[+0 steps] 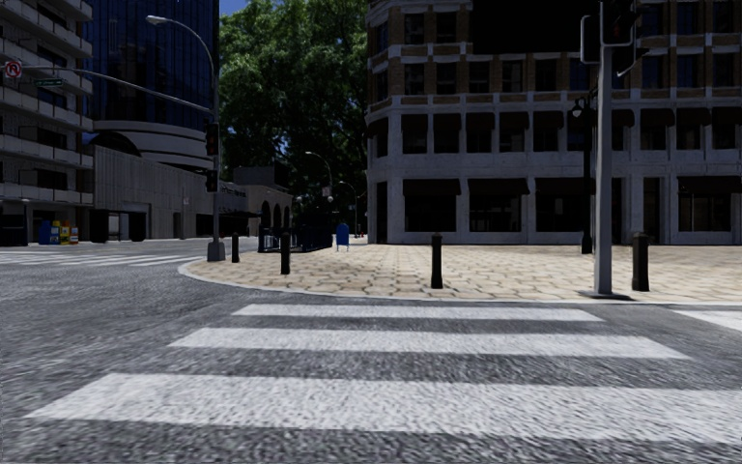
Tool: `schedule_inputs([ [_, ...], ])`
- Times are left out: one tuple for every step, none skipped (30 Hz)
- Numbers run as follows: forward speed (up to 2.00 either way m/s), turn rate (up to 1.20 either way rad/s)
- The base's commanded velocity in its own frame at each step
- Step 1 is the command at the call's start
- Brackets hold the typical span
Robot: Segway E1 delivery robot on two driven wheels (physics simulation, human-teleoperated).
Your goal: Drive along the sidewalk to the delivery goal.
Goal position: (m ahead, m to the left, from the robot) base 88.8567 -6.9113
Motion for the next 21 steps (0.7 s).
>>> schedule_inputs([
  [2.00, 0.00],
  [2.00, 0.00],
  [2.00, 0.00],
  [2.00, 0.00],
  [2.00, 0.00],
  [2.00, 0.00],
  [2.00, 0.00],
  [2.00, 0.00],
  [2.00, 0.00],
  [2.00, 0.00],
  [2.00, 0.00],
  [2.00, 0.00],
  [2.00, 0.00],
  [2.00, 0.00],
  [2.00, 0.00],
  [2.00, 0.00],
  [2.00, 0.00],
  [2.00, 0.00],
  [2.00, 0.00],
  [2.00, 0.00],
  [2.00, 0.00],
])
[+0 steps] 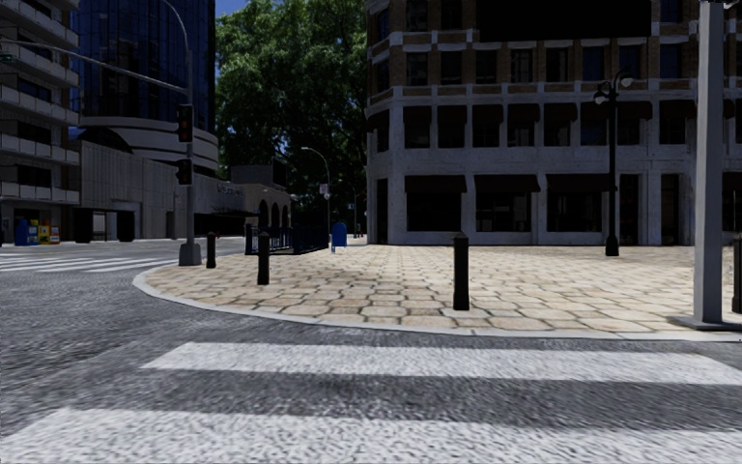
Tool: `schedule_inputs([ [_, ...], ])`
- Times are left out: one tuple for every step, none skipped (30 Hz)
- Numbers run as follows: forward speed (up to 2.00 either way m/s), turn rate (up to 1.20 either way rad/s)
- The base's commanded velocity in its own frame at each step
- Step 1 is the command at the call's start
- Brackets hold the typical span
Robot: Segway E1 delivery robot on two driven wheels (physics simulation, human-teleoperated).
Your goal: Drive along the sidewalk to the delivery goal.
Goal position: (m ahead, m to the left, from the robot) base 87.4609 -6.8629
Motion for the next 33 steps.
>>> schedule_inputs([
  [2.00, 0.00],
  [2.00, 0.00],
  [2.00, 0.00],
  [2.00, 0.00],
  [2.00, 0.00],
  [2.00, 0.00],
  [2.00, 0.00],
  [2.00, 0.00],
  [2.00, 0.00],
  [2.00, 0.00],
  [2.00, 0.00],
  [2.00, 0.00],
  [2.00, 0.00],
  [2.00, 0.00],
  [2.00, 0.00],
  [2.00, 0.00],
  [2.00, 0.00],
  [2.00, 0.00],
  [2.00, 0.00],
  [2.00, 0.00],
  [2.00, 0.00],
  [2.00, 0.00],
  [2.00, 0.00],
  [2.00, 0.00],
  [2.00, 0.00],
  [2.00, 0.00],
  [2.00, 0.00],
  [2.00, 0.00],
  [2.00, 0.00],
  [2.00, 0.00],
  [2.00, 0.00],
  [2.00, 0.00],
  [1.92, 0.00],
])
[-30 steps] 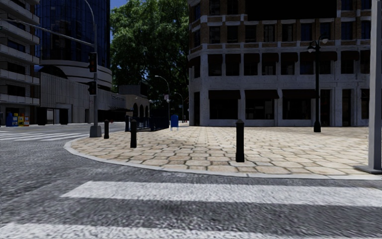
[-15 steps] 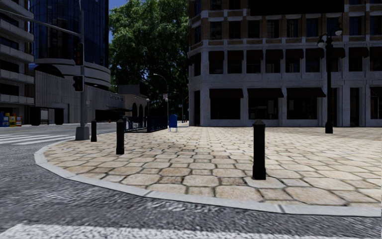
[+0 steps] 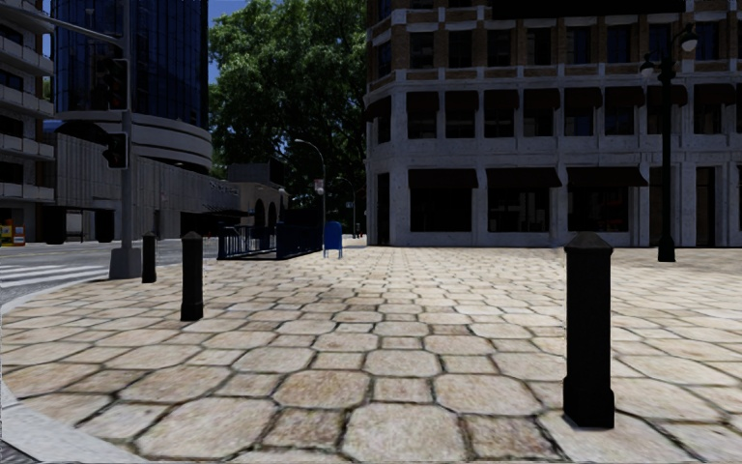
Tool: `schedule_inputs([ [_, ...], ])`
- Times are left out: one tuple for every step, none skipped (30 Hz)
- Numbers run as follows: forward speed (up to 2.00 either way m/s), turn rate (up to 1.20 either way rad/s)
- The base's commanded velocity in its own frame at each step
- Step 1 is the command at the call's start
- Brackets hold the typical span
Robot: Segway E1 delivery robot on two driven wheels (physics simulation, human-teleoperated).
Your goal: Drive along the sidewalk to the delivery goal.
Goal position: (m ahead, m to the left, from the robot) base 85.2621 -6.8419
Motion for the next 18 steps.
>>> schedule_inputs([
  [1.76, 0.00],
  [1.76, 0.00],
  [1.64, 0.00],
  [1.43, 0.00],
  [1.43, 0.00],
  [1.30, 0.00],
  [1.25, 0.00],
  [1.25, 0.00],
  [1.25, 0.00],
  [1.24, 0.00],
  [1.24, 0.00],
  [1.24, 0.00],
  [1.24, 0.00],
  [1.24, 0.00],
  [1.24, 0.00],
  [1.24, 0.00],
  [1.24, 0.00],
  [1.24, 0.00],
])
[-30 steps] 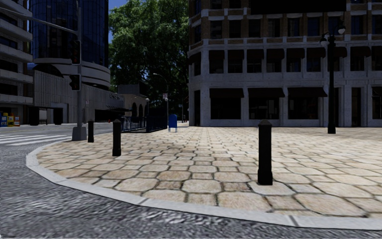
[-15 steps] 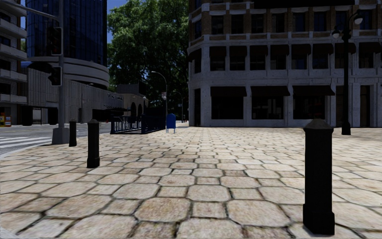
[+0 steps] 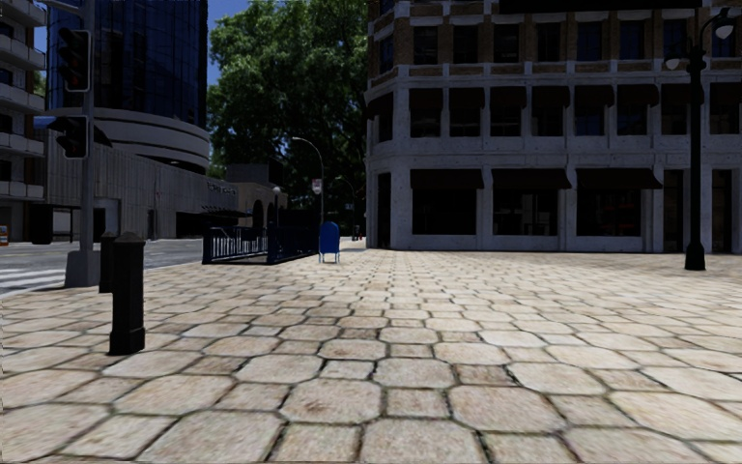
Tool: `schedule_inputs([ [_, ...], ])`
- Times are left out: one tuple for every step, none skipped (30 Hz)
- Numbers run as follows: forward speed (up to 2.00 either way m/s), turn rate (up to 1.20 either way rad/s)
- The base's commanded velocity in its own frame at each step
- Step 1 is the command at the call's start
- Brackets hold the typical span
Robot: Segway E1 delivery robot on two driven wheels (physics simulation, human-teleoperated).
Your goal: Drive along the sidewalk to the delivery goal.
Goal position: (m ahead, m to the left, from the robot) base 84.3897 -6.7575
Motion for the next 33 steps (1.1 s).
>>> schedule_inputs([
  [1.24, -0.03],
  [1.24, -0.03],
  [1.25, -0.07],
  [1.28, -0.09],
  [1.31, -0.09],
  [1.31, -0.09],
  [1.33, -0.10],
  [1.34, -0.14],
  [1.34, -0.14],
  [1.35, -0.18],
  [1.37, -0.20],
  [1.38, -0.21],
  [1.38, -0.21],
  [1.39, -0.21],
  [1.46, -0.21],
  [2.00, -0.21],
  [2.00, -0.21],
  [2.00, -0.21],
  [2.00, -0.21],
  [2.00, -0.21],
  [2.00, -0.21],
  [2.00, -0.21],
  [2.00, -0.21],
  [2.00, -0.21],
  [2.00, 0.00],
  [2.00, 0.00],
  [2.00, 0.00],
  [2.00, 0.00],
  [2.00, 0.00],
  [2.00, 0.00],
  [2.00, 0.00],
  [2.00, 0.00],
  [2.00, 0.00],
])
